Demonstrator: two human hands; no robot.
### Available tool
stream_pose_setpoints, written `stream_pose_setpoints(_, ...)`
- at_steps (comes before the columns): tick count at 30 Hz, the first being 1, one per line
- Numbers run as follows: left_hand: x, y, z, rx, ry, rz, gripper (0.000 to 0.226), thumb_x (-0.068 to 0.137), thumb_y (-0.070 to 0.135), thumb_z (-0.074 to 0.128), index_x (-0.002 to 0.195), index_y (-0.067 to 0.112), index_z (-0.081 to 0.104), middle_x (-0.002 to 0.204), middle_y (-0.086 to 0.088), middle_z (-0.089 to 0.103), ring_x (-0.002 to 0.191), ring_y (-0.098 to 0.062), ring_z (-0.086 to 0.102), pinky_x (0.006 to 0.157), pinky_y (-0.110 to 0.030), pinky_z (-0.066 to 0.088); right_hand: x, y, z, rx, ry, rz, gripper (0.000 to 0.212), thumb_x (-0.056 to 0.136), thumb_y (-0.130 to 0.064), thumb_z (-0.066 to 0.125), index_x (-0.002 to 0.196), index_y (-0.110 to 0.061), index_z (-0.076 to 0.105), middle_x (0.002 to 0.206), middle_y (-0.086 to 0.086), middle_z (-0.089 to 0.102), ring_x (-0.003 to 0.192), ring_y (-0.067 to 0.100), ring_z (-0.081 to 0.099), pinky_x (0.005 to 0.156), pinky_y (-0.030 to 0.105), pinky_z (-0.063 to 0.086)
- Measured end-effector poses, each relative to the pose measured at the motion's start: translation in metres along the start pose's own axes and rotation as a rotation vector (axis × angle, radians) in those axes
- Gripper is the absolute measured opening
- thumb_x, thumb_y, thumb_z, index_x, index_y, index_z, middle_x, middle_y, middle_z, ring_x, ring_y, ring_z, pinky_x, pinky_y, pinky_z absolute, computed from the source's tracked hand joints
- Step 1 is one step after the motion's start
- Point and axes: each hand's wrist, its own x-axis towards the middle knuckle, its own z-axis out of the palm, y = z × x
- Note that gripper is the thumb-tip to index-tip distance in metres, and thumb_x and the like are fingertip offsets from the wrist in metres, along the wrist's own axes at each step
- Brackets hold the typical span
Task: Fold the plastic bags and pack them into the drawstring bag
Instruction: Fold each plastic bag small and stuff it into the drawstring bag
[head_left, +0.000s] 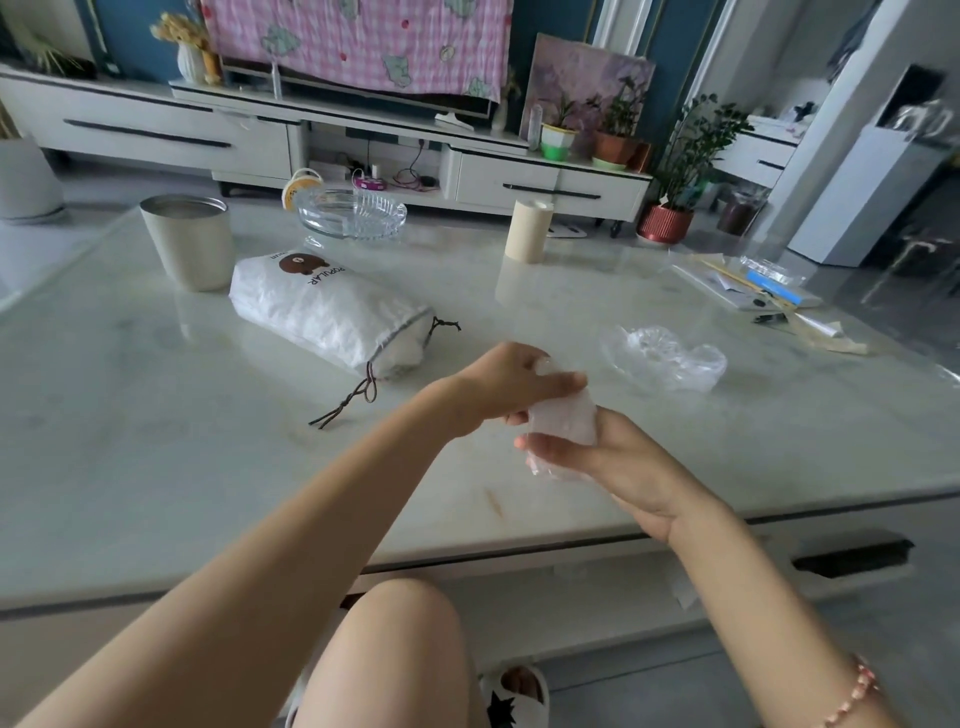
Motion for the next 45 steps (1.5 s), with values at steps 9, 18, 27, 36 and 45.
stream_pose_setpoints(9,-0.002,0.002,0.001,-0.232,-0.001,-0.030,0.031,0.094,0.039,0.051,0.074,0.016,0.053,0.071,-0.003,0.052,0.066,-0.017,0.049,0.062,-0.025,0.042,-0.001,-0.003,0.005,-0.044,0.222,-0.112,0.026,0.083,-0.028,0.066,0.084,-0.002,0.066,0.078,0.002,0.061,0.073,0.008,0.053,0.067,0.023,0.040)
stream_pose_setpoints(18,-0.006,0.001,-0.001,-0.172,-0.214,-0.253,0.024,0.094,0.010,0.033,0.075,0.014,0.048,0.062,-0.003,0.040,0.052,-0.012,0.033,0.039,-0.018,0.026,-0.003,-0.003,0.014,-0.221,0.303,-0.486,0.009,0.082,-0.029,0.062,0.078,-0.022,0.067,0.114,-0.014,0.064,0.108,0.001,0.056,0.090,0.012,0.038)
stream_pose_setpoints(27,-0.003,-0.012,-0.022,-0.349,-0.086,-0.117,0.028,0.089,0.042,0.058,0.103,0.017,0.062,0.090,0.000,0.062,0.082,-0.016,0.060,0.074,-0.028,0.052,0.032,-0.001,0.012,0.211,0.395,-0.187,0.032,0.096,-0.007,0.041,0.089,-0.017,0.071,0.089,-0.004,0.073,0.089,0.010,0.064,0.082,0.028,0.048)
stream_pose_setpoints(36,0.007,-0.038,-0.042,-0.211,0.251,-0.110,0.018,0.086,-0.003,0.059,0.079,0.011,0.050,0.065,-0.007,0.054,0.057,-0.016,0.051,0.052,-0.020,0.049,0.068,-0.002,0.042,0.441,0.479,-0.096,0.007,0.078,0.003,0.068,0.078,-0.002,0.062,0.070,0.013,0.066,0.062,0.020,0.064,0.064,0.027,0.053)
stream_pose_setpoints(45,-0.003,-0.034,-0.090,0.955,0.603,0.095,0.066,0.089,0.034,0.052,0.147,0.020,0.022,0.158,-0.004,-0.002,0.145,-0.021,-0.010,0.115,-0.037,-0.005,0.096,0.003,0.049,0.478,0.440,-0.009,0.013,0.081,0.010,0.061,0.085,-0.002,0.058,0.070,0.008,0.057,0.062,0.018,0.051,0.064,0.027,0.048)
